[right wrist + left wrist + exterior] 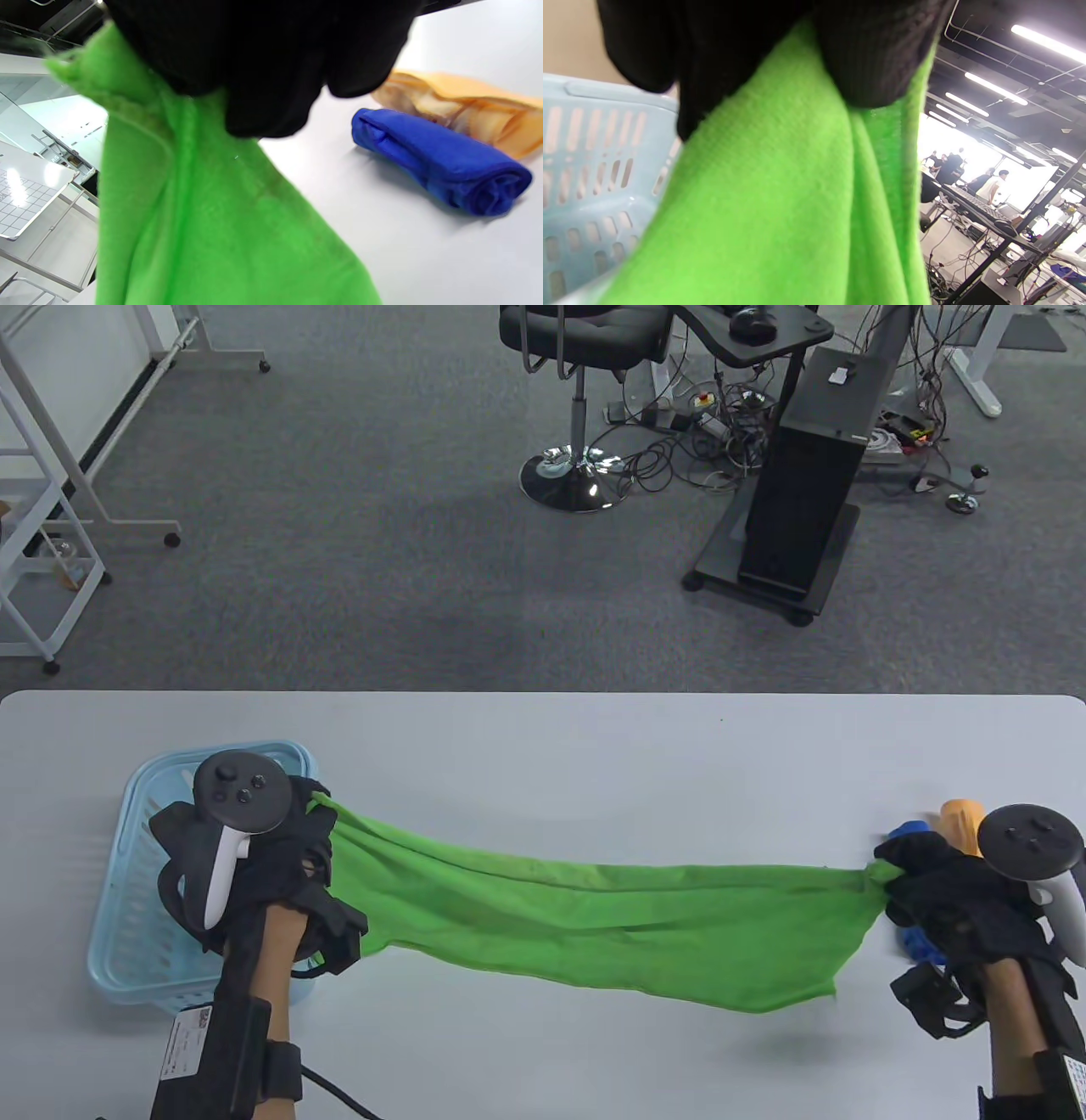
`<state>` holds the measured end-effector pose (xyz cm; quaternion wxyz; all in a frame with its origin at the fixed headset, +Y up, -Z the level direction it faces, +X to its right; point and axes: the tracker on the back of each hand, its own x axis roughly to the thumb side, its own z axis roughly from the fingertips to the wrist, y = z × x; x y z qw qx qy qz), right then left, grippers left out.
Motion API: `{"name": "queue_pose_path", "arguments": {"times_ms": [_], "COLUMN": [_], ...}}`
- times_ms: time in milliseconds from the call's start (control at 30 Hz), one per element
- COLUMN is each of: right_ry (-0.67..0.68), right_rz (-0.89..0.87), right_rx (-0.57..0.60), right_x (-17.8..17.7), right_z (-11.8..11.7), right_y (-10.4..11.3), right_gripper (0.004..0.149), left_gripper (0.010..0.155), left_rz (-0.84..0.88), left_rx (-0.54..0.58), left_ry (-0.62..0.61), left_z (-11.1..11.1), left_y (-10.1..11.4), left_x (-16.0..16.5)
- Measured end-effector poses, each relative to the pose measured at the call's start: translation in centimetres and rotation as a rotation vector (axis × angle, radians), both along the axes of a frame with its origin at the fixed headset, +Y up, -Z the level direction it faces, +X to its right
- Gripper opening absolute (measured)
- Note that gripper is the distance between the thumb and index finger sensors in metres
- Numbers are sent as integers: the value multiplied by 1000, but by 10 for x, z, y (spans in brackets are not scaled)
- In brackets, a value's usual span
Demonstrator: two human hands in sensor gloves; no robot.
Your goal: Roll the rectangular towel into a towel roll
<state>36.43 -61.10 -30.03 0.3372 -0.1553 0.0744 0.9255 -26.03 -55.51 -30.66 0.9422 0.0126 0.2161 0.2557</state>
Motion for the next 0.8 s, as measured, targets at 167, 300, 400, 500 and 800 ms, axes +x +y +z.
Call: {"name": "queue_pose_path", "arguments": {"times_ms": [167,300,400,500,800], "right_ry": [132,31,-77,-194,-375], "right_rz": [-1,51,62,-36,-62], "right_rx": [-90,23,72,114,49], "right_x": [-6,-6,2,8,36], "right_z": [1,3,5,8,19], "right_y": [-10,-12,-14,-20,-34], "right_gripper": [74,46,45,41,51], "left_gripper": [42,44,46,50,51], "left_rz": [1,9,38,56,58], "left_rx": [-31,-4,40,70,66], "left_ry": [-1,23,41,50,168], "left_z": [2,5,7,9,15], "left_y": [-4,-2,-1,1,-7], "left_x": [-5,-13,-22,-29,-64]}}
